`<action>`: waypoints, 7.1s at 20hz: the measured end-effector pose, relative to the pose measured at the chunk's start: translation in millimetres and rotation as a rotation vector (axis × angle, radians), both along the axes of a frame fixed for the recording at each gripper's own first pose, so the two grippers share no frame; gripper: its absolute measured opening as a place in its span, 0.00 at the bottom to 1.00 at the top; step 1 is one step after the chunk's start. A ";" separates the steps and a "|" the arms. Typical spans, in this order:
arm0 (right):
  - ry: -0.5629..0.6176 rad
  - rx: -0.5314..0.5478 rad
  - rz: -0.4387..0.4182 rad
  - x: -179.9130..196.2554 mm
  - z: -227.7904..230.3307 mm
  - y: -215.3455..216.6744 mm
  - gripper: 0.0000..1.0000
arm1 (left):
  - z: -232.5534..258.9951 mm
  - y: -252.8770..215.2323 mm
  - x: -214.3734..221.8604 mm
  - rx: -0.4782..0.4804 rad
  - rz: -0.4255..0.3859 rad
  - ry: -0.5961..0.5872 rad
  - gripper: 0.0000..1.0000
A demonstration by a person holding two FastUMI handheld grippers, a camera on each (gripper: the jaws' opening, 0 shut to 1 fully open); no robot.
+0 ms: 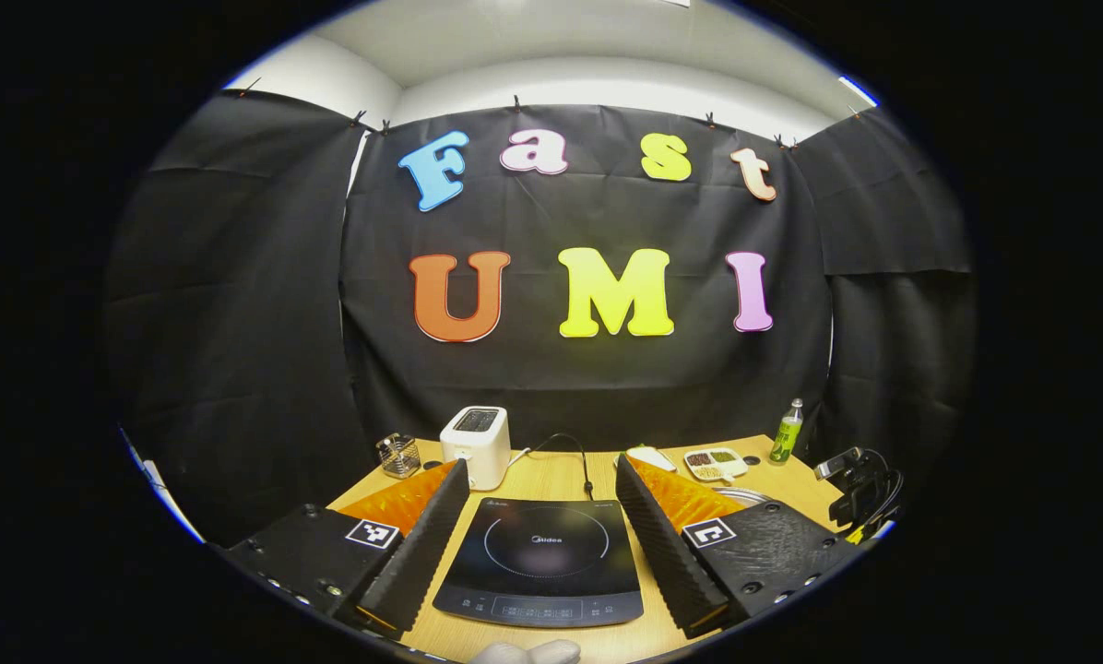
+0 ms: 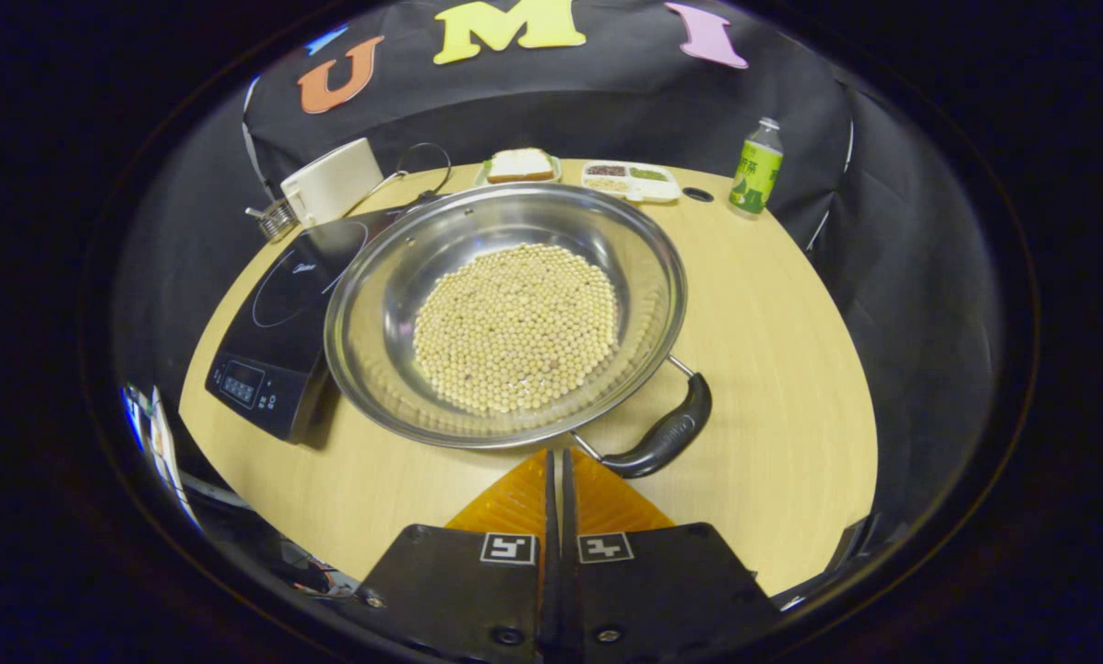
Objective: First push the handle of the pot to place it horizontally, then grasp the pot with both hands and set it on the induction cooktop.
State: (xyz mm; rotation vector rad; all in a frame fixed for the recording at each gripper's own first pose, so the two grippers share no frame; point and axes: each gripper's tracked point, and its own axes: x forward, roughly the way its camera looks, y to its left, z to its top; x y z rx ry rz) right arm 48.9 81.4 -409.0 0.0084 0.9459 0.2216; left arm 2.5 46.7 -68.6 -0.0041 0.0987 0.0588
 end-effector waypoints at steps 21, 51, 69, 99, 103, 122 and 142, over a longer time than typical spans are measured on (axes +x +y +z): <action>-0.017 -0.119 0.098 85.5 -1.0 -92.4 0.00 | -7.2 -57.9 29.9 0.021 0.081 0.036 0.96; -0.271 -0.085 0.005 117.2 72.2 -138.2 0.86 | -136.0 -138.1 120.7 0.021 -0.066 0.227 0.96; -0.145 0.002 0.010 167.3 18.3 -95.2 0.88 | -284.3 -180.7 156.8 -0.062 -0.100 0.552 0.96; -0.079 -0.029 -0.057 157.0 40.0 -91.1 0.53 | -260.2 -163.6 155.0 -0.003 -0.059 0.620 0.58; -0.130 -0.033 -0.056 155.1 77.6 -74.9 0.53 | -229.5 -142.9 158.1 -0.013 -0.061 0.569 0.58; -0.158 0.026 -0.028 125.9 129.2 126.2 0.53 | -182.4 54.3 139.2 0.028 0.003 0.523 0.58; -0.063 0.004 -0.058 139.5 72.9 218.5 0.53 | -247.3 135.4 168.0 0.028 0.004 0.608 0.58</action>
